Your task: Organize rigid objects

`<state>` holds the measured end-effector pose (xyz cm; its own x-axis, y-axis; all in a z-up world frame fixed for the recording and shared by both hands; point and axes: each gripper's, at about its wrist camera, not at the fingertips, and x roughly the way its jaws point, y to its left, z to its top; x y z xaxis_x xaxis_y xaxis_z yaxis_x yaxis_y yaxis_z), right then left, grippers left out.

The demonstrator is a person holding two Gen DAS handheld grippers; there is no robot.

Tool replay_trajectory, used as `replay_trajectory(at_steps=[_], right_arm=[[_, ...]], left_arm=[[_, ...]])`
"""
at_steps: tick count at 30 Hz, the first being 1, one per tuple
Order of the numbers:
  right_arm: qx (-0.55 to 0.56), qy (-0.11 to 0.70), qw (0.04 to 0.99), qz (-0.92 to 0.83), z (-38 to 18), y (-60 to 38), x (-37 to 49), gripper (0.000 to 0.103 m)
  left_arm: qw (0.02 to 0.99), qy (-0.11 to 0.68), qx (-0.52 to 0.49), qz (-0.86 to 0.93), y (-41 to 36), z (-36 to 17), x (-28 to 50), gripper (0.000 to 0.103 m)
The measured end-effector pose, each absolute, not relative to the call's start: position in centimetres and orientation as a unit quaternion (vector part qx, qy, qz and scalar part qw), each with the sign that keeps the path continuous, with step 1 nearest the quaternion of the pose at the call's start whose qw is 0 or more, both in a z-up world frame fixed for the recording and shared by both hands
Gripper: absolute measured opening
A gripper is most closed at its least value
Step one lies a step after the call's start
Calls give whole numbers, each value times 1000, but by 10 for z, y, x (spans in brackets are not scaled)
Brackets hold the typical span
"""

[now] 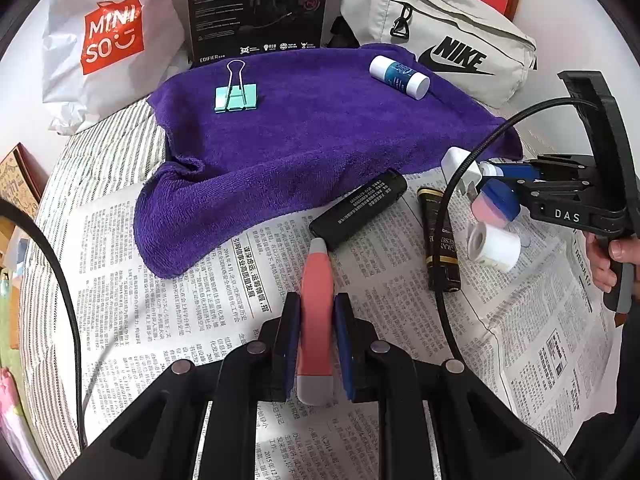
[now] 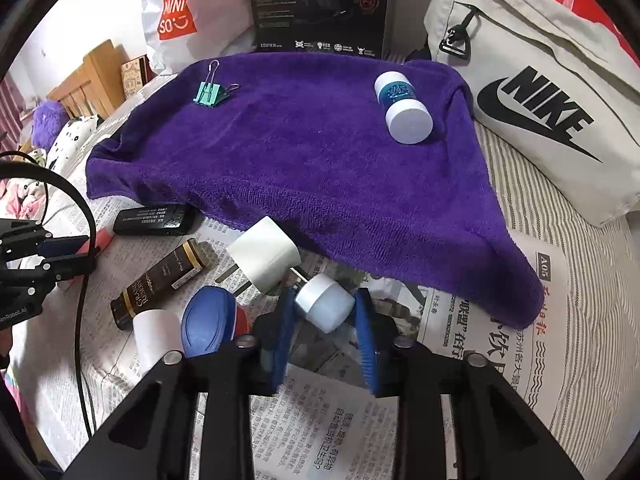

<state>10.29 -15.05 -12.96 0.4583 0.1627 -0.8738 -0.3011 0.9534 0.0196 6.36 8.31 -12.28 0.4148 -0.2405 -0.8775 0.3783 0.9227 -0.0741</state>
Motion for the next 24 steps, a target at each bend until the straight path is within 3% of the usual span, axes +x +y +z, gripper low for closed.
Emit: replay_trajectory(at_steps=[24], right_arm=[[-26,496,856,145,-103,-174,87,30]], left_arm=[[847,503,37,-171,94,-103,57,17]])
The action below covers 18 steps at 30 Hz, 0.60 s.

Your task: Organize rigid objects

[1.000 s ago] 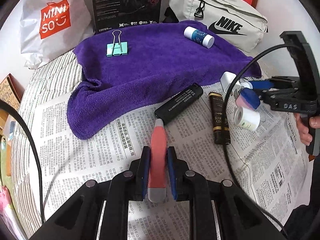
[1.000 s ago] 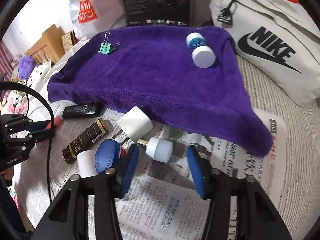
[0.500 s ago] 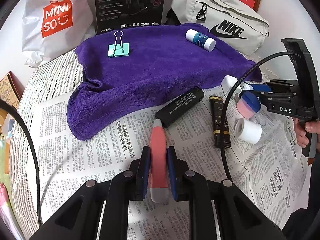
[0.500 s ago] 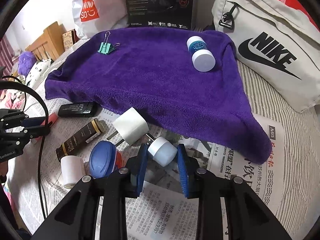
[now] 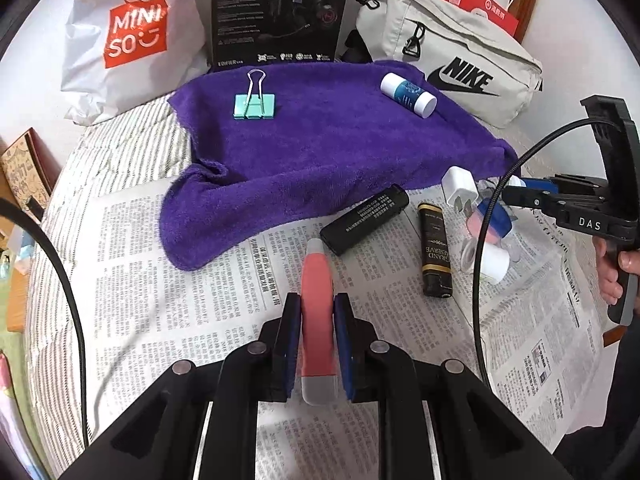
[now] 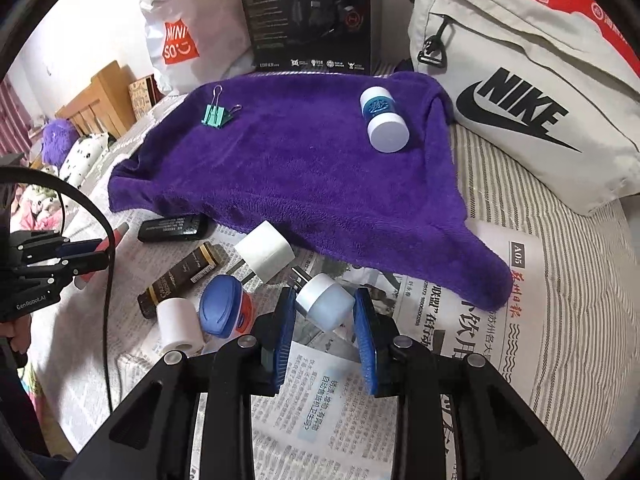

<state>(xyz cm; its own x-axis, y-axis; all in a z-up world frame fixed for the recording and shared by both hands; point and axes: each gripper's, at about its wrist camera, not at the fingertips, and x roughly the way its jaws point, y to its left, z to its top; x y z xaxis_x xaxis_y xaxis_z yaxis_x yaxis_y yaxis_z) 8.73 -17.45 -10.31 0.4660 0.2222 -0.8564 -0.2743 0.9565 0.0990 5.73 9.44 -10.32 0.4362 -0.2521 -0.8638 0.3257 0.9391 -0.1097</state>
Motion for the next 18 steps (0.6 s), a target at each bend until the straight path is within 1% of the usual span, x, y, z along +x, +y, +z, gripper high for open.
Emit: replay_trajectory(at_steps=[12,18], right_arm=[[-17,481,862,158,-87,-173,89,30],[-10,478,865,155,-83,-174,96,30]], left_arm=[[859,485,25,-163,103,-83,56,17],[863,479,18,-161,104,-75,70,17]])
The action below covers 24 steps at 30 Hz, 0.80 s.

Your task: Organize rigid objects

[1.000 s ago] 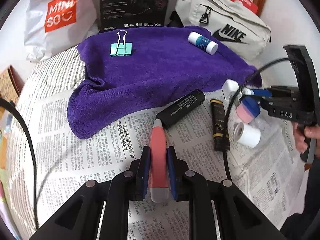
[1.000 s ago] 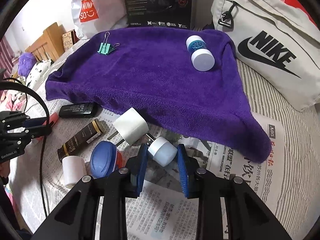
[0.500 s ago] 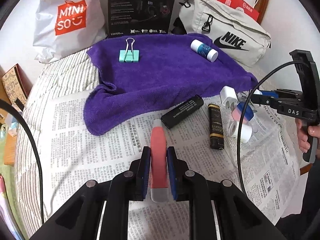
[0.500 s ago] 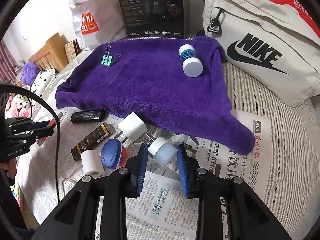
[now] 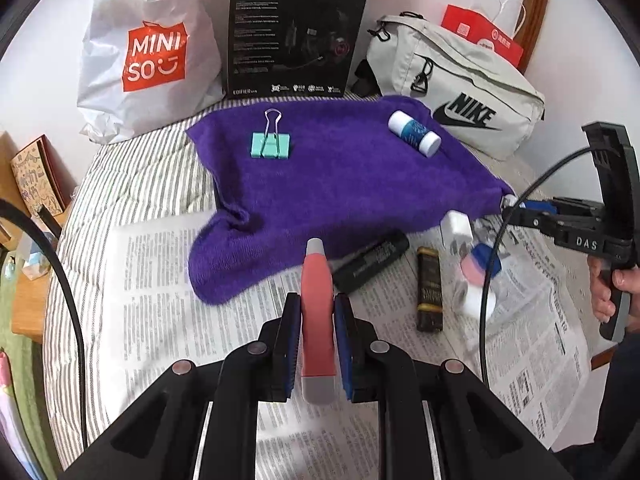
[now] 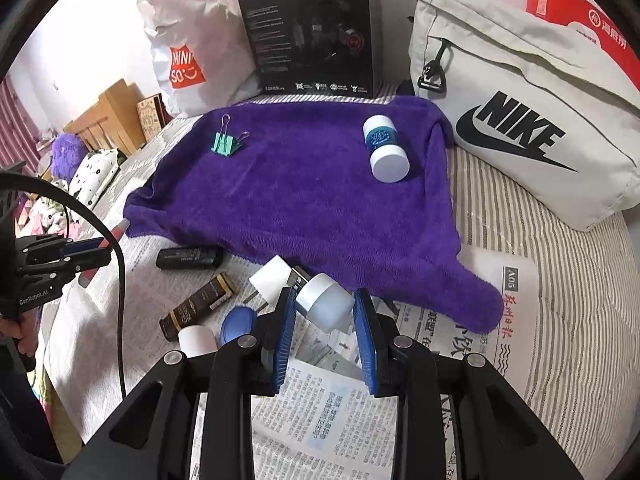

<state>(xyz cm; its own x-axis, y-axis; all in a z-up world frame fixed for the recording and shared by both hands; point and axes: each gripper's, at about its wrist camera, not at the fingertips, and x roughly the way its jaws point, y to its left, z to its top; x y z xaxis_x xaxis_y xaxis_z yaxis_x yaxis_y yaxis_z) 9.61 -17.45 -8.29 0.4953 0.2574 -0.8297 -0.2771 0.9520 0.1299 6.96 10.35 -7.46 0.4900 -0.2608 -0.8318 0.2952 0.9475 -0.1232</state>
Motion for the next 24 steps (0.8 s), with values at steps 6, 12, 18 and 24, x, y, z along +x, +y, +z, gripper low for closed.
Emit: replay_trajectory(at_steps=[6,12,18,24], right_arm=[[-8,474,868,147,-77,-178,107,30],[-12,468,872,142,-71,-179,123,30],[-10,468,874,131,-72,-183,145,30],[-17,479,869,125,-84,-185,172,30]], left_arm=[[869,467,15,-161,106,-65,87,17],[871,465,14,-156,109,-61,105,17],[872,466,9,-152,108,-61,126,17],[868,471,7,-156,105,-68,147,17]])
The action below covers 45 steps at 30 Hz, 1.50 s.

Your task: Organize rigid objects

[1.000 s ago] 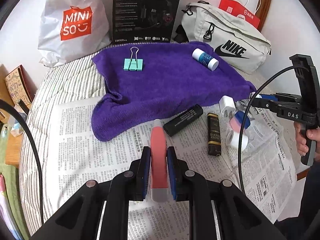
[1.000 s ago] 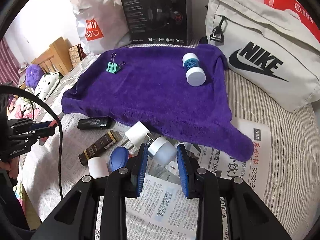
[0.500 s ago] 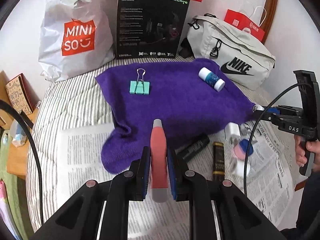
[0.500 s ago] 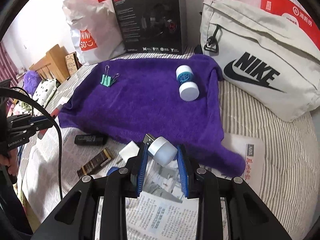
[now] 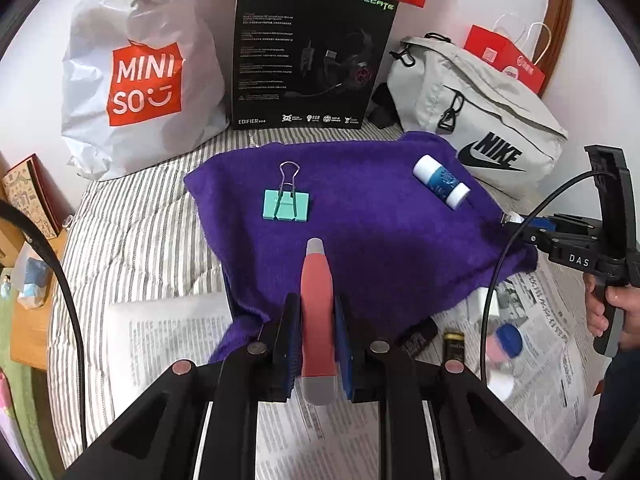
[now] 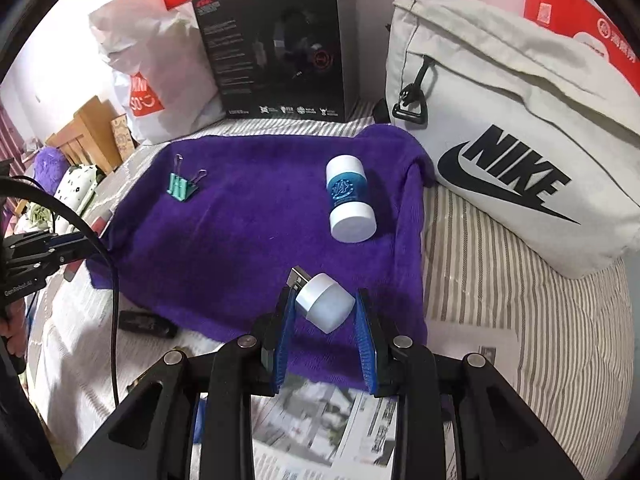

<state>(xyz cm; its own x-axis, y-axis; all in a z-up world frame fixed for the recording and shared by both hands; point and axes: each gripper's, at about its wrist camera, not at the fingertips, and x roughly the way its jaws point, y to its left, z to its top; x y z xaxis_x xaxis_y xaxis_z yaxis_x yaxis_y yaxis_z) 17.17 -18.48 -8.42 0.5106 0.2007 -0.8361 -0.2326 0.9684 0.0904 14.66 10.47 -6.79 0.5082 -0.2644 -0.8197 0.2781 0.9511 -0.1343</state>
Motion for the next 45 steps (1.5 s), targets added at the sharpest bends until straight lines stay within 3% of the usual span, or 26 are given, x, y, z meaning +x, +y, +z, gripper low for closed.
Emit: replay_trajectory(at_steps=[16,37,45], right_arm=[[-41,508,853,111,-121,-181,215,30],[-65,503,854,121,-126,-173,223,30],[-67,499,852,139,-126,-175,220,36]], left_arm=[[857,494,3,-149,99,-95,195,17],[844,522,28,-119,96,-120,224,17],[845,521,45,-115,90,-120,221,21]])
